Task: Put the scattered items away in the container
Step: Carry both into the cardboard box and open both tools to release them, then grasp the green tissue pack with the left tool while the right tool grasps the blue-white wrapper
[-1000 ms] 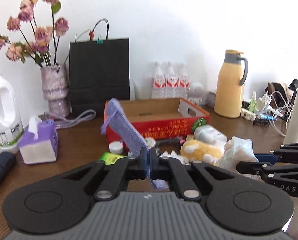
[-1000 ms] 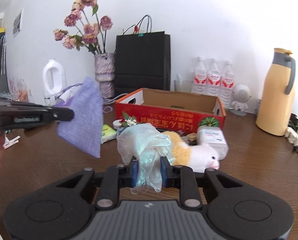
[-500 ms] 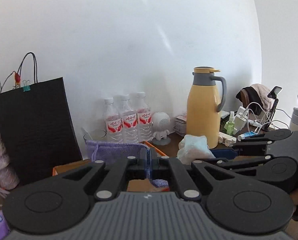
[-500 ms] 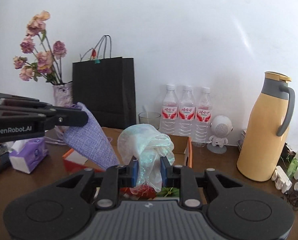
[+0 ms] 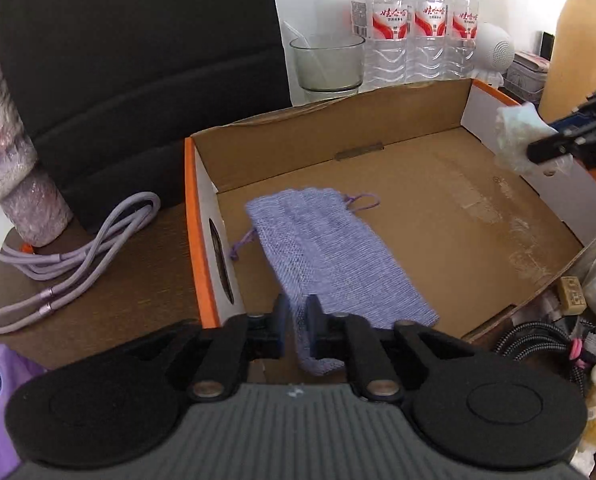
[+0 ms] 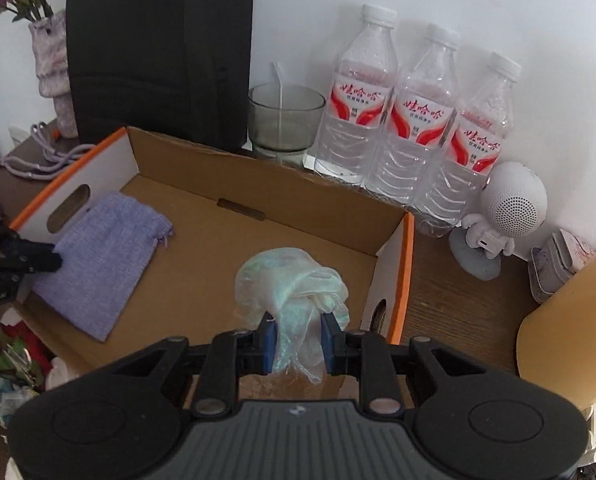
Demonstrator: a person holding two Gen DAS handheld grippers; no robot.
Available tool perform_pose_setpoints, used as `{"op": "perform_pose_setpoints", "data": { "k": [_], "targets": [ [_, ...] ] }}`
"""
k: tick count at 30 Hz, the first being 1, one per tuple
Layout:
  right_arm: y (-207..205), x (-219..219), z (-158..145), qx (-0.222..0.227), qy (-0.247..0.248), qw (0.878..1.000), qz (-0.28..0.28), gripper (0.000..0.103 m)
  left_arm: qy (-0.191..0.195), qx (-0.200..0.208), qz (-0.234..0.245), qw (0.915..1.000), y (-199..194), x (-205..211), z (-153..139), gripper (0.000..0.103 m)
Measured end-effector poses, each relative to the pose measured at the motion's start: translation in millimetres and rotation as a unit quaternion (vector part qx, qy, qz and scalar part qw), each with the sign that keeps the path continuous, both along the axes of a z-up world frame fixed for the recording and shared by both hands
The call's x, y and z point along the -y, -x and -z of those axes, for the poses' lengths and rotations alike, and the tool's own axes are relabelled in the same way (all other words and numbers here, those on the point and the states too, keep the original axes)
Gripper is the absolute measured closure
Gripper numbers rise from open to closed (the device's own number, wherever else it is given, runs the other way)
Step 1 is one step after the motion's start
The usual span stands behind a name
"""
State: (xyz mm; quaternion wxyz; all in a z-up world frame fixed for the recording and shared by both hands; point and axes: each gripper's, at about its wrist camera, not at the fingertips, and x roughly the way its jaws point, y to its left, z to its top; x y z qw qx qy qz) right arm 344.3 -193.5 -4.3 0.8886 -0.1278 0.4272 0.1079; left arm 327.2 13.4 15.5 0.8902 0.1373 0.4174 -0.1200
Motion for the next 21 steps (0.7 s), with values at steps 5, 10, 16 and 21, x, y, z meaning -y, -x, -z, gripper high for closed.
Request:
{"op": "perform_pose_setpoints", "data": {
  "k": [5, 10, 16, 21],
  "targets": [
    [-45, -1, 9, -0.010, 0.009, 1.000, 0.025, 0.053, 0.031, 0.022, -0.014, 0.9992, -5, 1, -21, 0.062],
    [-61, 1, 13, -0.006, -0.005, 0.998, 0.057, 0.037, 0.065, 0.014, -0.051, 0.9964, -18, -1, -36, 0.049],
    [-38, 25, -27, -0.036, -0.097, 0.991, 0.086, 0.030, 0.126, -0.031, -0.096, 0.9869, -16, -12, -51, 0.014],
    [6, 38, -56, -0.054, -0.154, 0.982, 0.094, 0.018, 0.100, -0.030, -0.119, 0.9874, 17, -7, -66, 0.000]
  ]
}}
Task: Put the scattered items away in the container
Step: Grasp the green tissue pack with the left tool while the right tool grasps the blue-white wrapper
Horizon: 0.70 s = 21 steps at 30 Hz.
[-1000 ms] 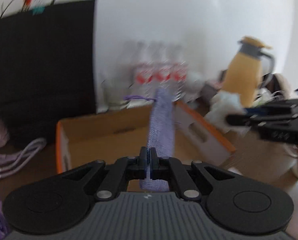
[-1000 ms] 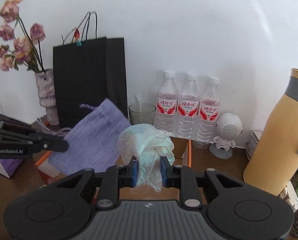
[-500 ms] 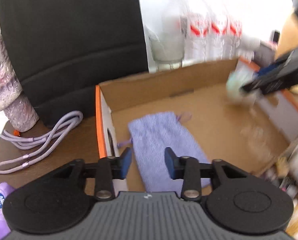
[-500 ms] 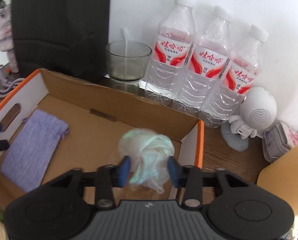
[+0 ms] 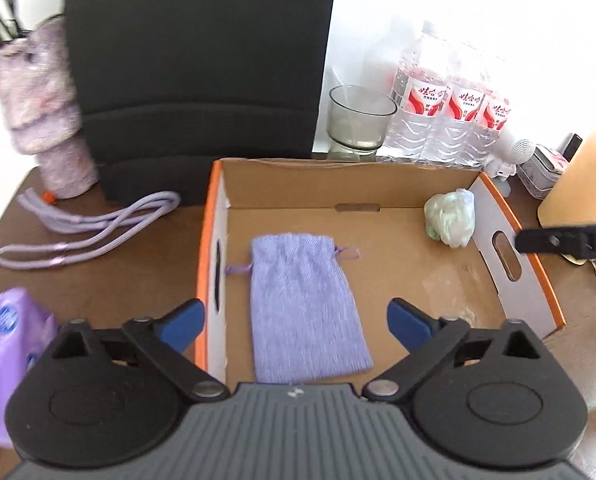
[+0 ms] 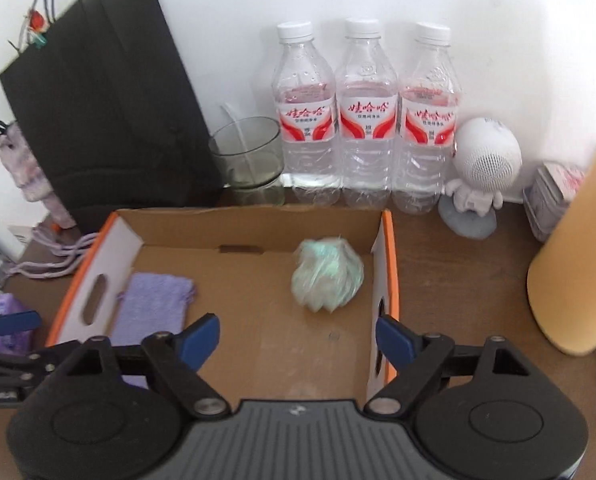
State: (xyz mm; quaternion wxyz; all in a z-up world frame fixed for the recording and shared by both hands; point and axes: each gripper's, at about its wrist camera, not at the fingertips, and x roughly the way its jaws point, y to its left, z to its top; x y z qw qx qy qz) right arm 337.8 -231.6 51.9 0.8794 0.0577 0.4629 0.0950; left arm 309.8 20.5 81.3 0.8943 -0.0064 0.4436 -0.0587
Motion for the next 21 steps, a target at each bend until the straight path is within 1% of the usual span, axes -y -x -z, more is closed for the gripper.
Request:
{"op": "perform_pose_setpoints", "data": {
  "k": [1, 2, 4, 5, 7, 9, 12, 13, 14, 16, 18, 21],
  "targets": [
    [10, 0, -2, -0.001, -0.002, 1.000, -0.001, 0.017, -0.003, 0.003, -0.002, 1.0000, 8, 0, -3, 0.000],
    [21, -3, -4, 0.000, 0.006, 1.000, -0.003, 0.017, -0.007, 0.011, -0.004, 0.9999, 16, 0, -6, 0.000],
    [44, -13, -6, 0.011, 0.037, 0.999, -0.010, 0.017, -0.027, 0.039, -0.014, 0.9988, 36, 3, -11, 0.000],
    [57, -17, -8, 0.028, 0.054, 0.998, -0.013, 0.017, -0.040, 0.060, -0.015, 0.9973, 48, 5, -12, 0.000],
    [88, -27, -12, 0.086, 0.080, 0.993, -0.020, 0.017, -0.062, 0.108, -0.013, 0.9922, 75, 7, -11, 0.000],
    [123, -31, -11, 0.155, 0.078, 0.984, -0.026, 0.016, -0.065, 0.151, -0.006, 0.9863, 105, 6, -4, 0.000],
    [175, -36, 3, 0.255, 0.036, 0.966, -0.006, 0.014, -0.040, 0.171, -0.014, 0.9844, 147, -5, 14, 0.000],
    [192, -37, 11, 0.277, 0.022, 0.961, 0.004, 0.013, -0.031, 0.182, -0.020, 0.9826, 163, -10, 22, 0.000],
    [207, -39, 19, 0.289, 0.009, 0.957, 0.009, 0.012, -0.024, 0.193, -0.027, 0.9806, 178, -15, 30, 0.000],
    [231, -45, 33, 0.291, -0.001, 0.957, 0.001, 0.012, -0.019, 0.200, -0.042, 0.9788, 207, -22, 47, 0.000],
    [254, -52, 48, 0.295, 0.011, 0.956, 0.002, 0.012, -0.016, 0.196, -0.043, 0.9796, 232, -27, 61, 0.000],
    [282, -59, 66, 0.296, 0.018, 0.955, 0.006, 0.012, -0.012, 0.202, -0.034, 0.9788, 261, -30, 75, 0.000]
  ]
}}
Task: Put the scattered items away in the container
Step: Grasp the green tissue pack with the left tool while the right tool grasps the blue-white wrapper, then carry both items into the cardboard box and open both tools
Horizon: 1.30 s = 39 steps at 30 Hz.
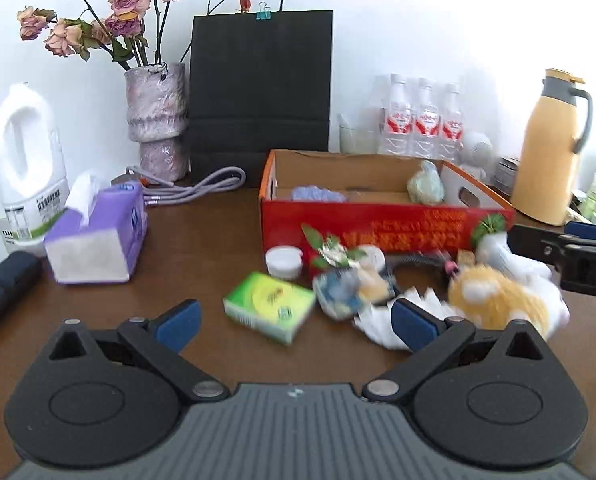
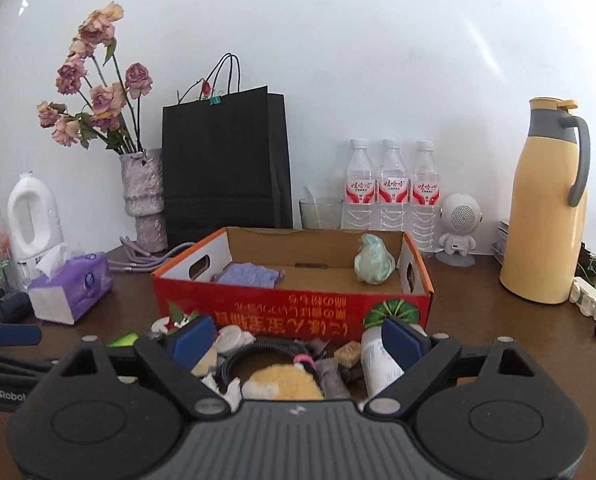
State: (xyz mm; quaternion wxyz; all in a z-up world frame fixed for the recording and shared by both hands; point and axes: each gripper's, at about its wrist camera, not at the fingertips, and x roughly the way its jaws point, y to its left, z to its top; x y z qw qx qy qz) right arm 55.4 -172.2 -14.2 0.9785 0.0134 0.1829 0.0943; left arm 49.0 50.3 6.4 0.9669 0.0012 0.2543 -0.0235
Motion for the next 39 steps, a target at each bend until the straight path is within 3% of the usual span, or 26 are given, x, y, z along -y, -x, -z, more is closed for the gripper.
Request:
{"op": "perform_pose_setpoints", "data": {
  "k": [6, 7, 9, 10, 15, 22, 25, 29, 30, 32, 34, 39],
  "targets": [
    [31, -10, 22, -0.019, 0.010, 1.000, -0.013, 0.014, -0.004, -0.009, 0.030, 0.9995, 13, 2, 19, 0.000],
    [33, -11, 22, -0.019, 0.008, 1.000, -0.022, 0.017, -0.003, -0.010, 0.030, 0.9995, 14, 2, 23, 0.000],
    [35, -16, 20, -0.018, 0.008, 0.999, -0.046, 0.039, -0.002, -0.013, 0.031, 0.9994, 12, 1, 26, 0.000],
    [33, -20, 19, -0.020, 0.012, 0.998, -0.053, 0.042, 0.001, -0.013, 0.036, 0.9993, 10, -1, 27, 0.000],
    [1, -51, 18, -0.045, 0.009, 0.996, -0.079, 0.044, -0.010, -0.031, 0.045, 0.9985, -17, -13, 28, 0.000],
    [-72, -98, 26, -0.088, 0.029, 0.986, -0.136, 0.049, -0.080, -0.046, 0.106, 0.9901, -63, -28, 32, 0.000],
    [-92, -114, 36, -0.097, 0.069, 0.983, -0.143, 0.058, -0.080, -0.066, 0.110, 0.9885, -82, -35, 41, 0.000],
    [-109, -117, 45, -0.119, 0.062, 0.981, -0.141, 0.073, -0.056, -0.078, 0.130, 0.9869, -97, -43, 47, 0.000],
    [-110, -117, 47, -0.122, 0.063, 0.981, -0.139, 0.074, -0.055, -0.083, 0.130, 0.9865, -100, -44, 50, 0.001],
    [-111, -114, 50, -0.126, 0.063, 0.980, -0.140, 0.075, -0.051, -0.090, 0.125, 0.9868, -102, -45, 54, 0.014],
    [-111, -112, 52, -0.127, 0.060, 0.980, -0.140, 0.078, -0.034, -0.091, 0.130, 0.9868, -101, -48, 54, 0.036],
    [-104, -113, 44, -0.118, 0.069, 0.981, -0.137, 0.091, -0.062, -0.082, 0.130, 0.9861, -89, -40, 49, 0.038]
  ]
}}
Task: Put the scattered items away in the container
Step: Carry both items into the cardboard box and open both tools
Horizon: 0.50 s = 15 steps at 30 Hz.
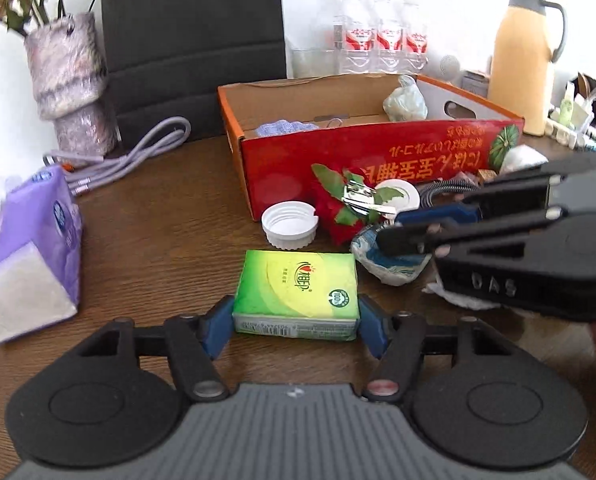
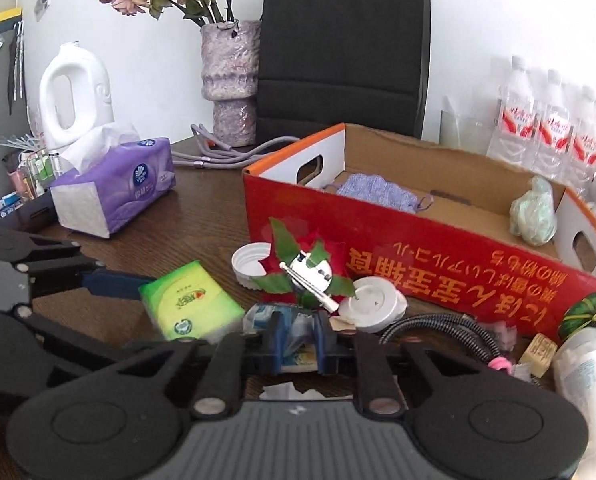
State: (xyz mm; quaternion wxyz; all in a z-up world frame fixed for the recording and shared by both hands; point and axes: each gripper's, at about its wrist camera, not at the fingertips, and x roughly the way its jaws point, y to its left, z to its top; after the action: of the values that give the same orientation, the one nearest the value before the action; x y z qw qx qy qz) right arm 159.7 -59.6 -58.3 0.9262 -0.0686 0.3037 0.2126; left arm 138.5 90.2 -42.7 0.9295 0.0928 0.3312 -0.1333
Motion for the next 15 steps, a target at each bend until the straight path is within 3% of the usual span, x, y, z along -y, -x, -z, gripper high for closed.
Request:
{"op": "perform_pose_setpoints", "data": {
  "k": [4, 7, 11, 15],
  "targets": [
    [26, 8, -30, 0.039, -0.009, 0.999, -0.002, 0.092, 0.005, 0.032, -0.034, 0.9989, 24, 5, -19, 0.038],
    [57, 28, -55, 0.076, -0.017, 0.997, 0.008, 0.092, 0.029, 0.064, -0.080, 0.9944, 54, 9, -39, 0.038],
    [98, 66, -67, 0.078, -0.035, 0.995, 0.051, 0.092, 0.052, 0.091, -0.113, 0.9880, 95, 27, -53, 0.038],
    [146, 94, -63, 0.067, -0.040, 0.993, 0.084, 0.092, 0.060, 0.104, -0.108, 0.9870, 134, 59, -56, 0.038]
  ]
}}
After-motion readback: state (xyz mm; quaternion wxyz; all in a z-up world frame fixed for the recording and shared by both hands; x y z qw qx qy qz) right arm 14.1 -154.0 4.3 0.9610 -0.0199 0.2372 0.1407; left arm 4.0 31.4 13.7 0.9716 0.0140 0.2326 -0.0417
